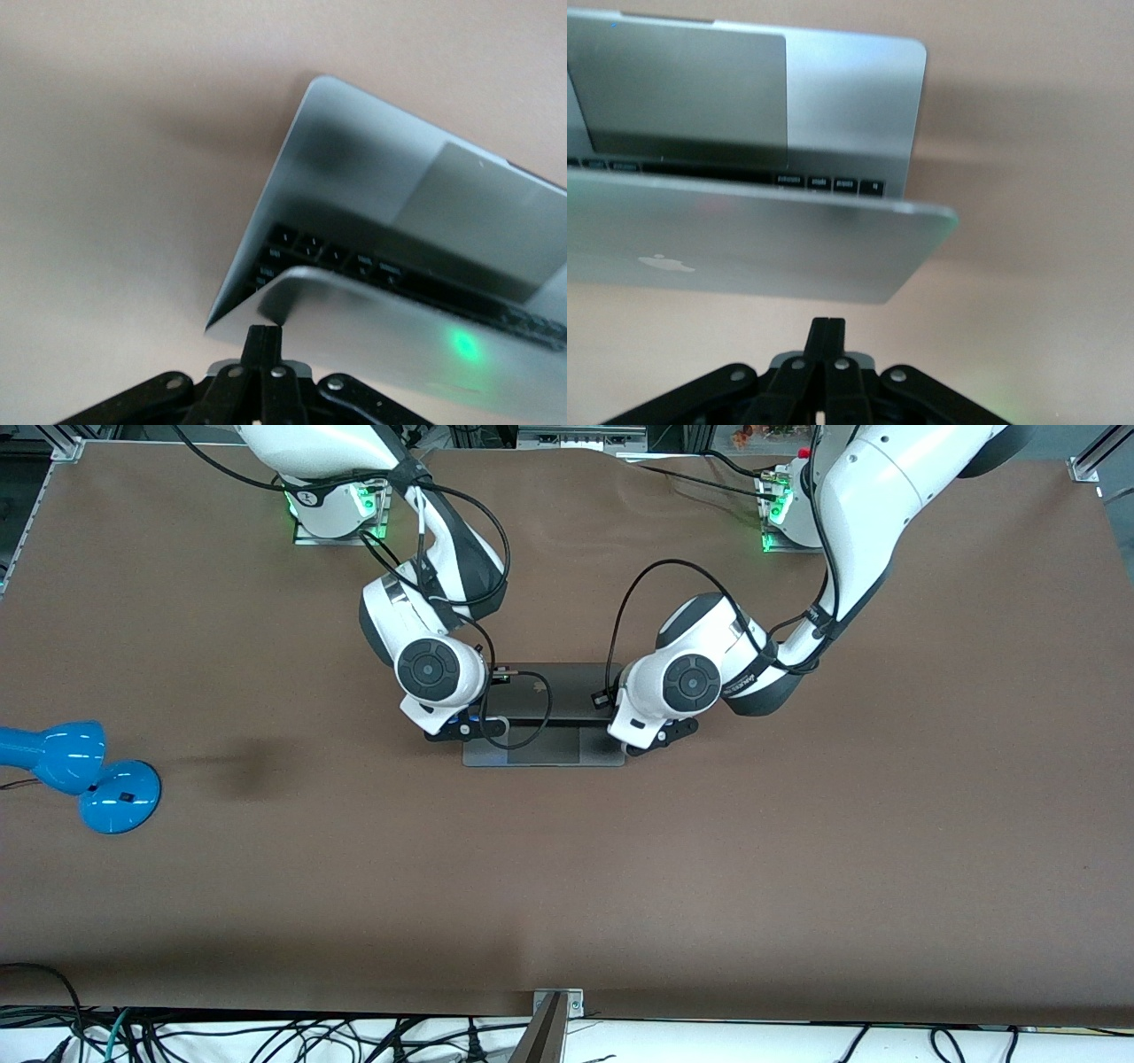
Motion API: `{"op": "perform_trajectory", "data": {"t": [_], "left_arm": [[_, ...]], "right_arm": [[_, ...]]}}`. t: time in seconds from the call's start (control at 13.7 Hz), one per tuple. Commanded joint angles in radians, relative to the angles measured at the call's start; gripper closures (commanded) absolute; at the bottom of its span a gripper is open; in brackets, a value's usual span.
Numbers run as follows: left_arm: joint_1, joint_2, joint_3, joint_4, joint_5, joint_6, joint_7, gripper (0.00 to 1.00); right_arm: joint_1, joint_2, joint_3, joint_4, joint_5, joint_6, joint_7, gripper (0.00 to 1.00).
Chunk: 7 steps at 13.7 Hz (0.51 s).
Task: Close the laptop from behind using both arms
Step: 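Push the lid down with both grippers until the laptop closes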
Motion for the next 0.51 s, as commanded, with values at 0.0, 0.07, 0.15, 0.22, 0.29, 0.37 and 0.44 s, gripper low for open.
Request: {"op": "perform_trajectory", "data": {"t": [0.0,0.07,0.15,0.22,0.29,0.37,0.44], "left_arm": [[-0.082,0.04,0.074,0.067,0.031,0.005,-0.004,1.0],[-0.085,0.057,0.077,0.075,0.034,0.007,-0.004,1.0],[-0.086,0.07,0.078,0.081,0.034,0.011,-0.002,1.0],[-0.087,0.079,0.078,0.089,0.035,0.036,-0.001,1.0],[-0.087,0.085,0.08,0.089,0.037,0.049,0.001,1.0],[-0.087,0.094,0.08,0.09,0.037,0.05,0.002,1.0],[-0.087,0.096,0.081,0.09,0.037,0.054,0.002,1.0]], "right_arm": [[-0.004,0.065,0.003,0.045,-0.021,0.05,0.009,1.0],[-0.004,0.091,0.003,0.046,-0.024,0.09,0.009,1.0],[-0.004,0.111,0.003,0.046,-0.024,0.127,0.011,1.0],[-0.002,0.121,0.003,0.046,-0.024,0.15,0.009,1.0],[-0.002,0.13,0.003,0.046,-0.024,0.155,0.006,1.0],[-0.004,0.137,0.003,0.048,-0.026,0.164,-0.001,1.0],[-0.004,0.151,0.003,0.052,-0.039,0.182,-0.001,1.0]]}}
